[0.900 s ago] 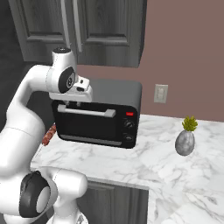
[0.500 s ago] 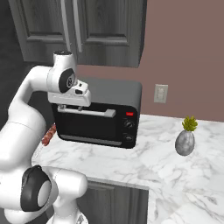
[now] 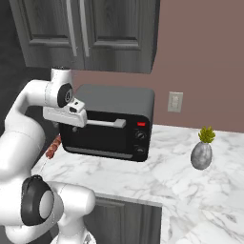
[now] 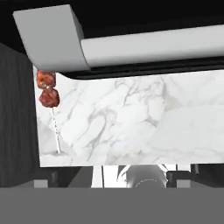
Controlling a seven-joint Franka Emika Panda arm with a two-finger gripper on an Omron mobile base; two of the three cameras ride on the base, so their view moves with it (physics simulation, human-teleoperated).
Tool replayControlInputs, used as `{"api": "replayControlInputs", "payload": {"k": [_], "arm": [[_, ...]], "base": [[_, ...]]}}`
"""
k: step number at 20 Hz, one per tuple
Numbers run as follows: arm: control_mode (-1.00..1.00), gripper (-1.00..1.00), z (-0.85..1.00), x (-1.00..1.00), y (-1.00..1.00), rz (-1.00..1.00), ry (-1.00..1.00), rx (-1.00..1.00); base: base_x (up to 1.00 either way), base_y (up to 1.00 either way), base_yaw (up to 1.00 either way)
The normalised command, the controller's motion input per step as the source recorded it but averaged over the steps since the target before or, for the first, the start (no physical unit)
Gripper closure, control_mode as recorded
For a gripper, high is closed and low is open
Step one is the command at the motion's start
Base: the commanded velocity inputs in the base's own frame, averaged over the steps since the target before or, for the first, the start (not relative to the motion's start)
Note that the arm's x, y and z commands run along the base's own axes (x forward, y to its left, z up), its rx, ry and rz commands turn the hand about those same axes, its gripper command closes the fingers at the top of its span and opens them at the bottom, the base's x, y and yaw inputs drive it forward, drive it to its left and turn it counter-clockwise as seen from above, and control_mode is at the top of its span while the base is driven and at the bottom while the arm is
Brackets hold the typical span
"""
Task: Store the kebab skewer in the freezer for long-term storage. Close the freezer door after placing the cooked food.
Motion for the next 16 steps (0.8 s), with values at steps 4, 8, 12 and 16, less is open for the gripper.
{"api": "replayControlInputs", "payload": {"k": [4, 8, 12, 16], "arm": [[-1.00, -1.00, -0.46, -0.07, 0.28, -0.03, 0.00, 0.05], [-1.00, -1.00, -0.33, -0.08, 0.33, 0.00, 0.00, 0.00], [-1.00, -1.00, -0.34, 0.00, 0.40, 0.00, 0.00, 0.00], [-1.00, -1.00, -0.30, 0.00, 0.40, 0.08, 0.02, 0.00]], "base": [[0.00, 0.00, 0.00], [0.00, 0.00, 0.00], [0.00, 0.00, 0.00], [0.00, 0.00, 0.00]]}}
